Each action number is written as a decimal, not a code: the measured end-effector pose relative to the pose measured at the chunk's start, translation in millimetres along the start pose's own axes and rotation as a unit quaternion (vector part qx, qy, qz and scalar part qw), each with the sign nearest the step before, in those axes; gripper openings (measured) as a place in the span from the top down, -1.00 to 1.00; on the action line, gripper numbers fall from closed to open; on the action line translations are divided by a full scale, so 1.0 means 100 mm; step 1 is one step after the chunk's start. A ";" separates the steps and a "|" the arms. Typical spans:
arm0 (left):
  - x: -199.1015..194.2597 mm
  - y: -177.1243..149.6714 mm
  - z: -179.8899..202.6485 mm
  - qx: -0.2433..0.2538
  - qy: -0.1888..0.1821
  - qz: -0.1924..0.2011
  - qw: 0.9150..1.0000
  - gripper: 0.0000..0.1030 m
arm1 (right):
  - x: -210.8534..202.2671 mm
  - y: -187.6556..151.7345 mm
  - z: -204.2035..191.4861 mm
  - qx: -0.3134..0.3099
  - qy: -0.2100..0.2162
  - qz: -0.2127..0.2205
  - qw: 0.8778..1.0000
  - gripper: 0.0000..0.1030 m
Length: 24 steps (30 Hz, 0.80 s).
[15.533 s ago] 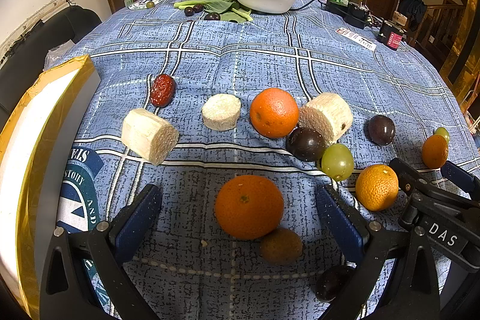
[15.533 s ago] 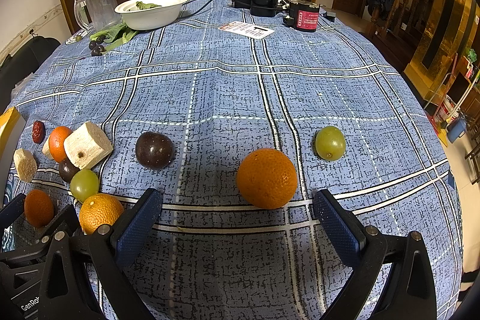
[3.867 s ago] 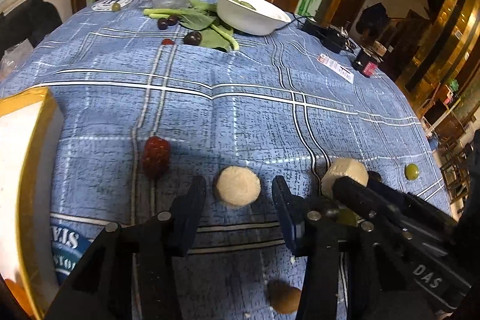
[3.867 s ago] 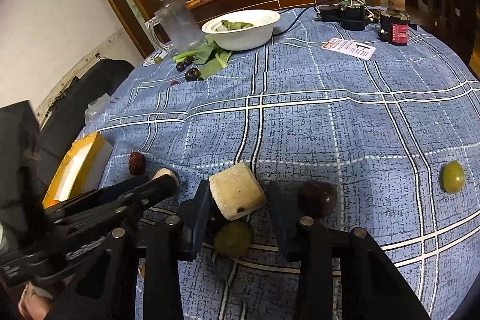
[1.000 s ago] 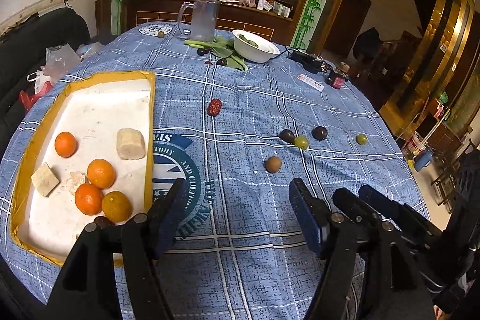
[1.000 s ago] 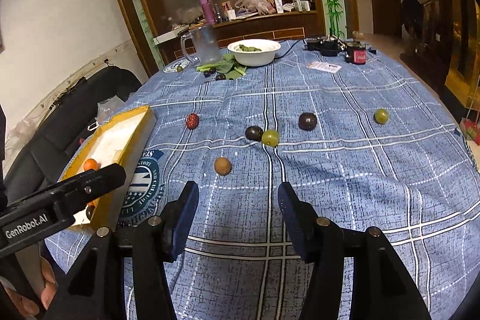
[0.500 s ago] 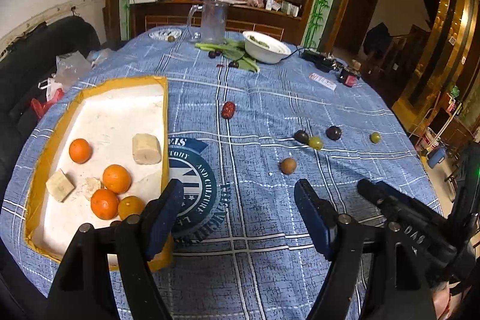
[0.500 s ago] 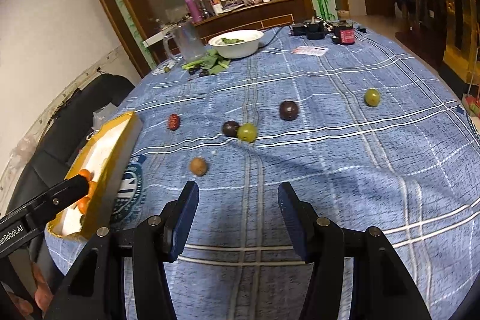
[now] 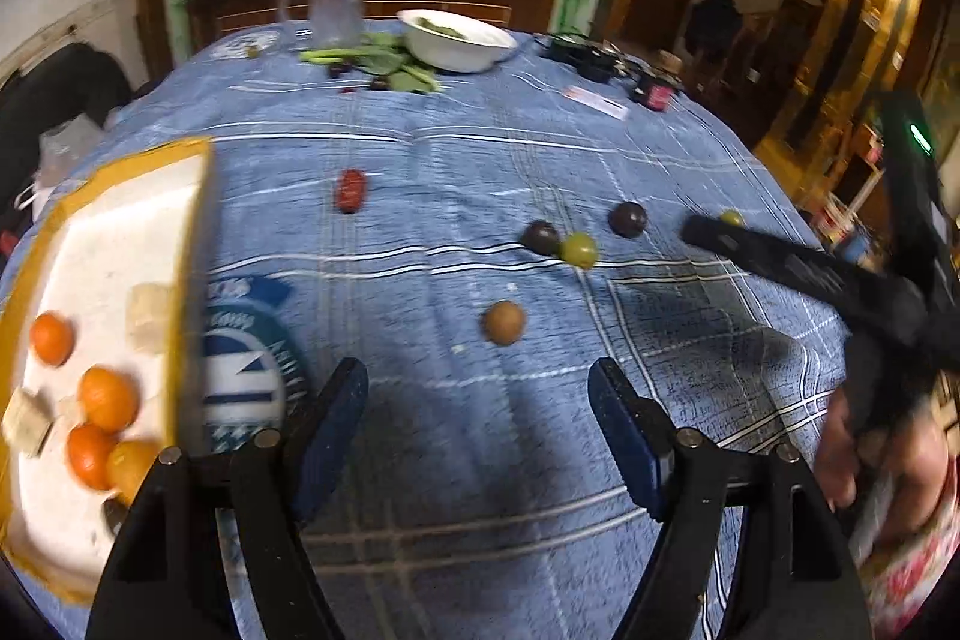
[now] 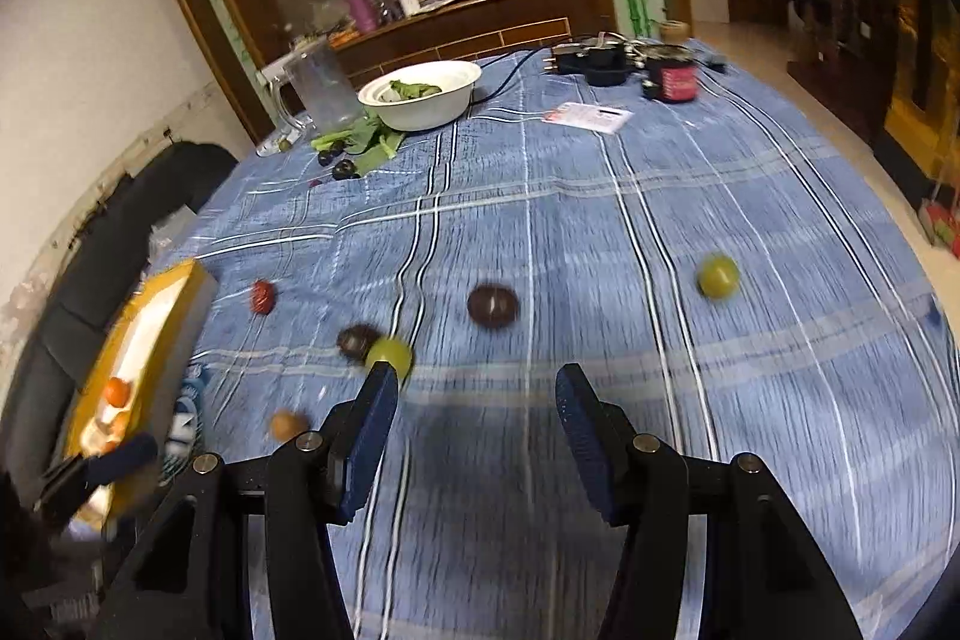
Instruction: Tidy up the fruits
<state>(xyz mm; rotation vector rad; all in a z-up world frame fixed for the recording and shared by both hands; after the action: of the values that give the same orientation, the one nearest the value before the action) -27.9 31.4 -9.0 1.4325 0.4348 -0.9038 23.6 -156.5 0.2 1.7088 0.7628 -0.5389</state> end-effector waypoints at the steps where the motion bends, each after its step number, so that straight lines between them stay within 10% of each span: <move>1: 0.07 0.02 0.04 0.011 0.001 -0.002 1.000 -0.38 | 0.09 0.06 0.01 -0.006 -0.007 -0.004 1.000 -0.14; 16: 0.68 0.06 0.12 0.037 -0.003 -0.030 0.999 0.50 | 0.79 0.17 0.05 -0.014 -0.005 -0.047 0.999 -0.13; 24: 0.67 0.12 0.01 0.001 -0.015 -0.017 1.000 0.62 | 0.78 0.14 -0.01 -0.052 -0.020 -0.030 0.998 0.46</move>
<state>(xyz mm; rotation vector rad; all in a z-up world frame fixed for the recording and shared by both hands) 22.1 11.1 -50.7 1.4148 0.4372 -0.9520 87.1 -140.8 -44.5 1.5780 0.8017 -0.5636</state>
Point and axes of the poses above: each gripper's, at about its wrist camera, not at the fingertips, and x roughly the way its jaws point, z to its right, y to its top, the point moved 8 cm from there along x, roughly the way its jaws point, and after that the axes turned 2 degrees about z, right-handed, at the moved point
